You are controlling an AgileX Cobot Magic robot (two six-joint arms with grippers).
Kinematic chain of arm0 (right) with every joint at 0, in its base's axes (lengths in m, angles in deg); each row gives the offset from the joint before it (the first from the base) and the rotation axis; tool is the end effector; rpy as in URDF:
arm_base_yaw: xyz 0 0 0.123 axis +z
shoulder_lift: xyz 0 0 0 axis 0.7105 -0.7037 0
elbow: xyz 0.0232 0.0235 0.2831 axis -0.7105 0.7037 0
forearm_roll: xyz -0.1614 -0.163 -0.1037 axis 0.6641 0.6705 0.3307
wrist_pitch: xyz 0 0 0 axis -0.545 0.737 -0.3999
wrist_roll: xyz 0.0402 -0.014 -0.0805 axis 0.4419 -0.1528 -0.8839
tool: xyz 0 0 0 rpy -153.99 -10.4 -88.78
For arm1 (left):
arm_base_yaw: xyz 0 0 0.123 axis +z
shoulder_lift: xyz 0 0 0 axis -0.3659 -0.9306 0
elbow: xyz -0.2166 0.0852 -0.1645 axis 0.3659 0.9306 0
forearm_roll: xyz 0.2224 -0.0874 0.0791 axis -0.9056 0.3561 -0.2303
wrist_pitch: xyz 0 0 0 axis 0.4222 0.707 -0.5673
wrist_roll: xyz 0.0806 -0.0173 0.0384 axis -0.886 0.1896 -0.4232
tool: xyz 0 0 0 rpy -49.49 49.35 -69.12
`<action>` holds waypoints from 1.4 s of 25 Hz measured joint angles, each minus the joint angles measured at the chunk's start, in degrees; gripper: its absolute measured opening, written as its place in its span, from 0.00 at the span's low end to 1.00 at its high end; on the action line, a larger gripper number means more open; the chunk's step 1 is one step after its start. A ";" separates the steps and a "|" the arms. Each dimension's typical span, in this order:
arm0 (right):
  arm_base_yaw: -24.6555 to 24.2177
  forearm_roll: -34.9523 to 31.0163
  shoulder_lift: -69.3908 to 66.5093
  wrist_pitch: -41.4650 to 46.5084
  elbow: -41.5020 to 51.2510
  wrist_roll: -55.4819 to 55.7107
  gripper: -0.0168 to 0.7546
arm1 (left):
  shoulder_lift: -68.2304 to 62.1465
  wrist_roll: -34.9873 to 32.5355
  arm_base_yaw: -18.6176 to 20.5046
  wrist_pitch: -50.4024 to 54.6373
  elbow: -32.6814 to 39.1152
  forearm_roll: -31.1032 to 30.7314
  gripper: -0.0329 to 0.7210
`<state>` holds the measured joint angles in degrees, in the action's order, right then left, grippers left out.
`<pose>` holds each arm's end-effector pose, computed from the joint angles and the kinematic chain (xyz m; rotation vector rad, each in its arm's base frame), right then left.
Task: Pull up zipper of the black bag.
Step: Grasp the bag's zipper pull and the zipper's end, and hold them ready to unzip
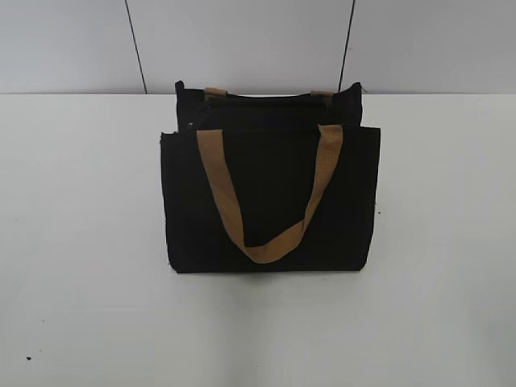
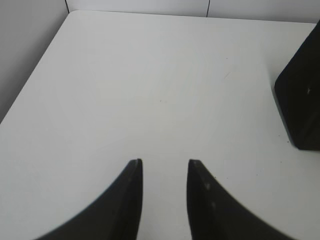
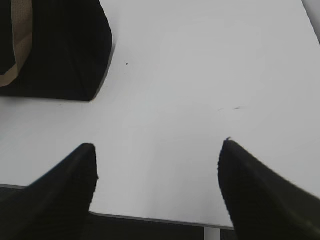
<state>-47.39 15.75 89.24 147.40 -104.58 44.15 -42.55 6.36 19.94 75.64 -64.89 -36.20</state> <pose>-0.0060 0.0134 0.2704 -0.1502 2.0799 0.0704 -0.0096 0.0011 0.2842 0.0132 2.0123 -0.0138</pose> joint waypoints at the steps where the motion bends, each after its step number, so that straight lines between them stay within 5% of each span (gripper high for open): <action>1: 0.00 0.00 0.00 0.00 0.00 0.00 0.77 | 0.00 0.00 0.00 0.00 0.00 0.00 0.36; 17: 0.00 0.00 0.00 0.00 0.00 0.00 0.77 | 0.00 0.00 0.00 -3.63 -0.88 -0.05 0.39; 24: 0.00 0.00 0.00 0.00 0.00 0.00 0.77 | -7.49 0.00 0.00 -25.75 0.48 -0.33 0.81; 31: 0.00 0.00 0.00 0.00 0.00 0.00 0.77 | -24.42 0.00 0.00 -65.91 12.07 -0.24 0.65; 35: 0.00 0.00 0.00 0.00 0.00 0.00 0.77 | -39.19 0.19 -1.52 -77.60 13.76 -2.01 0.62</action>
<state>-47.39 15.75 89.24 147.40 -104.58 44.15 -81.74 6.56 18.43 -1.96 -51.12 -38.21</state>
